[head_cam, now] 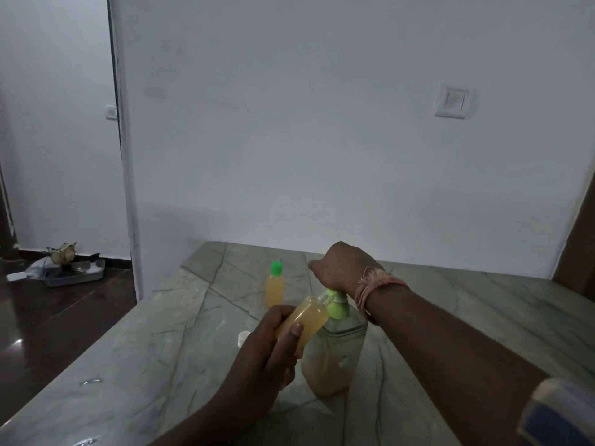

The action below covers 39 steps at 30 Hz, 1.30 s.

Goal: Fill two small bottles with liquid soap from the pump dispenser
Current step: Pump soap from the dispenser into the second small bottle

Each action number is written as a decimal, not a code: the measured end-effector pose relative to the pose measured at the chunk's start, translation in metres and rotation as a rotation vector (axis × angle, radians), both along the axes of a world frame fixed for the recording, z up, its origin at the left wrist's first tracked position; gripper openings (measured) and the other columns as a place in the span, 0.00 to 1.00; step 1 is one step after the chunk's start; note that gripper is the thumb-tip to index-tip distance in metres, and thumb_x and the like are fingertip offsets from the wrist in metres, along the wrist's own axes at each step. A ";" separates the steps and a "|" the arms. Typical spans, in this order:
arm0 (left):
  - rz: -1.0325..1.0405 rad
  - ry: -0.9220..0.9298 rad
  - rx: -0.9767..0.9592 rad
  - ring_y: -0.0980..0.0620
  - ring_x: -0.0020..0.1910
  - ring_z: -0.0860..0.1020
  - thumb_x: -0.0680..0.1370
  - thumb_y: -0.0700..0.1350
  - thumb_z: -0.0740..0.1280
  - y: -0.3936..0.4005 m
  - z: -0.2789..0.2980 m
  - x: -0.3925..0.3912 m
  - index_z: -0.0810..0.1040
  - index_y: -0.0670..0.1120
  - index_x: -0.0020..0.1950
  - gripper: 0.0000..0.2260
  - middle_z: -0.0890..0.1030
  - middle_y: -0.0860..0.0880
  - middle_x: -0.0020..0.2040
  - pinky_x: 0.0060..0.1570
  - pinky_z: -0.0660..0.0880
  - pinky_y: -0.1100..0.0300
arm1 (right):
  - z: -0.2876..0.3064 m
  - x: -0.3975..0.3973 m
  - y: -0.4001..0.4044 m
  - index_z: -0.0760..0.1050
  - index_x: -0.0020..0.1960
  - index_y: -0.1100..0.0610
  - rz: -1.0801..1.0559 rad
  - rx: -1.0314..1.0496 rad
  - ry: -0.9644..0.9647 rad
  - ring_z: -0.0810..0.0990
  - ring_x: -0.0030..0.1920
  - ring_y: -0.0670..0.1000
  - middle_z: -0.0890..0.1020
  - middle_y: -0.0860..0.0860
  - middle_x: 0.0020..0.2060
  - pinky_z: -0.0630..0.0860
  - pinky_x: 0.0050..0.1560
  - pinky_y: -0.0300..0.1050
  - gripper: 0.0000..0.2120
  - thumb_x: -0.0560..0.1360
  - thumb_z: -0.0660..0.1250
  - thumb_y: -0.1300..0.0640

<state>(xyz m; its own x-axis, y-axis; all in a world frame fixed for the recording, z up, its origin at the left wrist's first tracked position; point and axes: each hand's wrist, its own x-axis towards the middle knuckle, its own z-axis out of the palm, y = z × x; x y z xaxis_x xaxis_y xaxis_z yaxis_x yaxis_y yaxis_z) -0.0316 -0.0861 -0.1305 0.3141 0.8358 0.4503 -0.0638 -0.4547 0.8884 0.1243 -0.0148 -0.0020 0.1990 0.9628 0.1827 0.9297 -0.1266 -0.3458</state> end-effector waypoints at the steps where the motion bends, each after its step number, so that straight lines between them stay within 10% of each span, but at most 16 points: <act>1: 0.003 0.011 0.002 0.52 0.30 0.71 0.79 0.60 0.62 0.000 0.000 0.000 0.75 0.56 0.57 0.12 0.78 0.49 0.37 0.29 0.68 0.55 | 0.004 -0.001 -0.001 0.71 0.35 0.54 0.006 -0.008 -0.033 0.77 0.38 0.53 0.76 0.51 0.33 0.72 0.39 0.43 0.15 0.74 0.65 0.45; 39: -0.004 -0.003 -0.012 0.53 0.30 0.71 0.76 0.63 0.62 0.005 -0.003 0.000 0.75 0.54 0.59 0.18 0.77 0.49 0.37 0.30 0.68 0.53 | -0.007 -0.001 0.000 0.71 0.34 0.55 0.037 0.100 0.046 0.78 0.39 0.55 0.76 0.51 0.33 0.74 0.41 0.45 0.17 0.75 0.63 0.44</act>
<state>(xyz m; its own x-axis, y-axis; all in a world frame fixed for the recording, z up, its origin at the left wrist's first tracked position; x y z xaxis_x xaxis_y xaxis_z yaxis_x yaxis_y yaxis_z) -0.0315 -0.0811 -0.1338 0.3159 0.8399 0.4413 -0.0678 -0.4440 0.8935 0.1235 -0.0151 -0.0086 0.1742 0.9471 0.2694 0.9161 -0.0555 -0.3971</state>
